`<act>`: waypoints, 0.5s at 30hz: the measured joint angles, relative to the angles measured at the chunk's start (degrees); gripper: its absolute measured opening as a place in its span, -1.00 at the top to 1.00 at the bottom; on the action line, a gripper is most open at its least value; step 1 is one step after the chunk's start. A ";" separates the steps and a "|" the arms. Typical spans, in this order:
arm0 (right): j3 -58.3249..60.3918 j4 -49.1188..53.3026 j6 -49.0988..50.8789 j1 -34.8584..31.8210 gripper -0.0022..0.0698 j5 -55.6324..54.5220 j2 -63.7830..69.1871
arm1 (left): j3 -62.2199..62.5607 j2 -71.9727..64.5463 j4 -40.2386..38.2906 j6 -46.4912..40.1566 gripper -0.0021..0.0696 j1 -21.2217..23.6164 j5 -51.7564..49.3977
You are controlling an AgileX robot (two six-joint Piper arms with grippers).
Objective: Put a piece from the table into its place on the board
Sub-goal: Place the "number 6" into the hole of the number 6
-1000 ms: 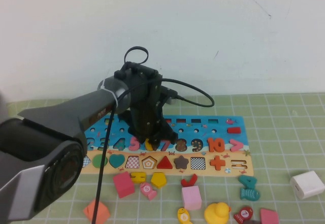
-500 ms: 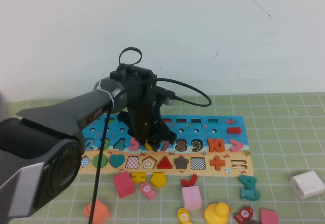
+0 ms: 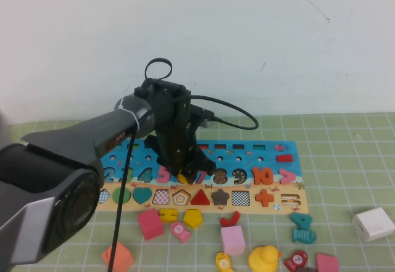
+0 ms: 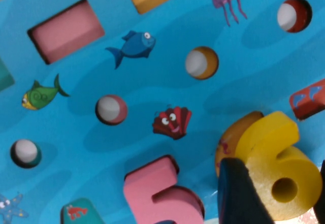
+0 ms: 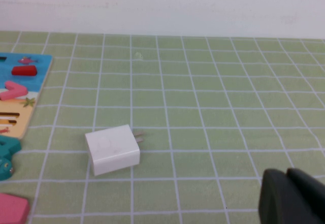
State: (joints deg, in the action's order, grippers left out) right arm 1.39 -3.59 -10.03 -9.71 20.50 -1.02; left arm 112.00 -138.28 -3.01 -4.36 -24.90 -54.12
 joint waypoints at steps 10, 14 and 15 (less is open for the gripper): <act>0.00 0.00 0.00 0.00 0.94 0.00 0.00 | 0.09 0.00 3.01 1.72 0.18 0.00 -1.45; 0.00 0.00 0.00 0.00 0.94 0.00 0.00 | 0.09 0.00 3.01 1.80 0.17 0.00 -1.45; 0.00 0.00 0.00 0.00 0.94 0.00 0.00 | 0.09 0.00 3.01 1.80 0.16 0.00 -1.45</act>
State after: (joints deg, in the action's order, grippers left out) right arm 1.39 -3.59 -10.03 -9.71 20.50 -1.02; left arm 112.08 -138.28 0.00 -2.55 -24.90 -55.57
